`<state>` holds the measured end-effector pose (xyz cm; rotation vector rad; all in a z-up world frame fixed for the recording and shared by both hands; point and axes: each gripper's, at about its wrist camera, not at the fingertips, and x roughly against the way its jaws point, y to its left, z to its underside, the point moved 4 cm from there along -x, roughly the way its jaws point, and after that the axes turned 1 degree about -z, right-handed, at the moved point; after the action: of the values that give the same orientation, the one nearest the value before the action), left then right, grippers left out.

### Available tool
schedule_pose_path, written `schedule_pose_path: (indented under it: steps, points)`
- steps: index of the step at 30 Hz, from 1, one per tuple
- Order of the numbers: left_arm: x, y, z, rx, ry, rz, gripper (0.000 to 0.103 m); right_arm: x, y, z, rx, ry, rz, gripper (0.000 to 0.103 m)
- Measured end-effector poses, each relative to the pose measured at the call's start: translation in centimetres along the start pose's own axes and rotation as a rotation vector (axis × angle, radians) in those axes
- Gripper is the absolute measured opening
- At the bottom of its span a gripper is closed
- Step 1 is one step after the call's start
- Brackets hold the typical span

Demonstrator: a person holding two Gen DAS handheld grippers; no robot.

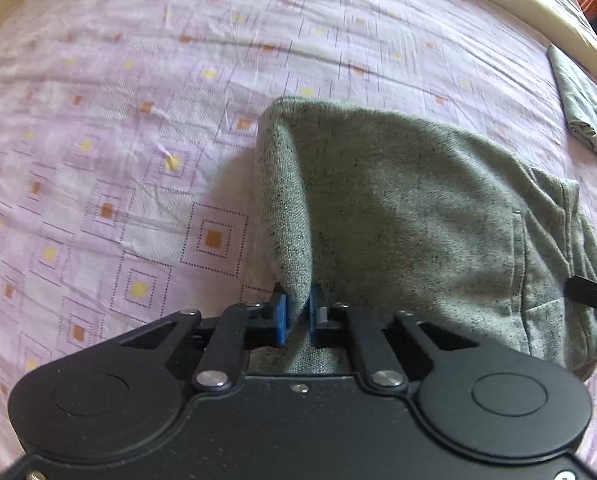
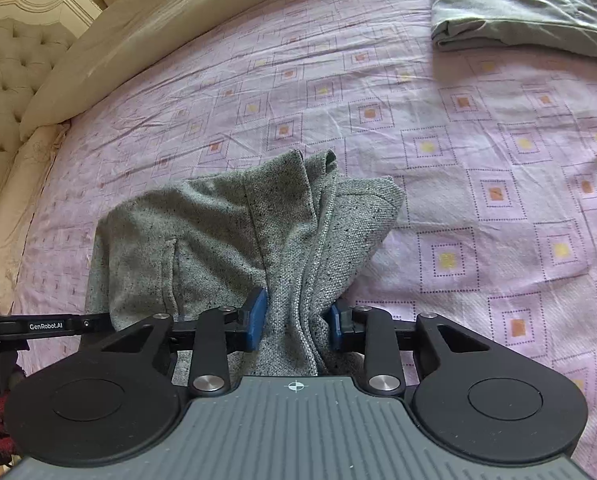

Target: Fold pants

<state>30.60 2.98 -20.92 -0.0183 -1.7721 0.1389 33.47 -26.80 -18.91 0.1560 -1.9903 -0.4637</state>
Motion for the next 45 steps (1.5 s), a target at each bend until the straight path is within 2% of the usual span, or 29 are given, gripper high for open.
schedule_pose_path:
  steps: [6,11,16,22,24,25,26,27,28,30,31,33,37,39,45]
  points:
    - [4.5,-0.3,-1.2,0.052,-0.075,0.075,0.01,3.5,2.9,0.4,0.051,-0.061,0.01,0.026]
    - [6.8,2.2,-2.6,-0.001,-0.108,0.046,0.009,4.6,7.0,0.5,0.07,-0.088,-0.012,0.024]
    - [10.8,8.4,-5.6,-0.008,-0.15,0.006,0.009,4.3,13.9,-0.8,0.105,-0.105,-0.088,0.024]
    - [14.6,18.1,-11.5,0.043,-0.229,-0.065,0.01,-0.2,23.4,-4.5,0.107,-0.094,-0.248,0.024]
    - [14.1,21.0,-13.0,0.057,-0.215,-0.085,0.014,-2.1,26.0,-5.8,0.104,-0.086,-0.283,0.024]
    - [13.3,22.2,-13.5,0.062,-0.194,-0.114,0.026,-3.4,26.9,-6.3,0.104,-0.079,-0.281,0.026]
    - [12.3,23.5,-13.9,0.067,-0.176,-0.163,0.031,-5.0,27.6,-6.7,0.098,-0.062,-0.263,0.032]
    - [10.7,25.0,-14.3,0.076,-0.155,-0.242,0.031,-6.9,27.9,-7.0,0.079,-0.037,-0.203,0.034]
    - [9.7,26.1,-14.3,0.081,-0.14,-0.296,0.029,-8.8,28.0,-7.2,0.064,-0.023,-0.106,0.034]
    - [8.0,28.0,-13.6,0.105,-0.103,-0.329,0.029,-11.2,28.1,-7.0,0.112,-0.024,0.063,0.034]
    - [7.7,28.5,-13.2,0.126,-0.091,-0.321,0.029,-11.6,28.5,-6.6,0.148,-0.034,0.11,0.034]
    - [7.8,28.9,-12.1,0.154,-0.084,-0.279,0.031,-11.2,29.1,-5.3,0.164,-0.042,0.113,0.034]
    - [8.4,27.7,-10.1,0.171,-0.076,-0.25,0.034,-9.5,30.7,-2.8,0.213,-0.064,0.11,0.034]
    - [9.1,26.5,-9.2,0.176,-0.075,-0.251,0.038,-8.6,31.5,-1.8,0.229,-0.066,0.109,0.034]
    - [10.7,22.3,-7.5,0.128,-0.106,-0.249,0.038,-5.3,33.3,0.9,0.279,-0.111,0.102,0.039]
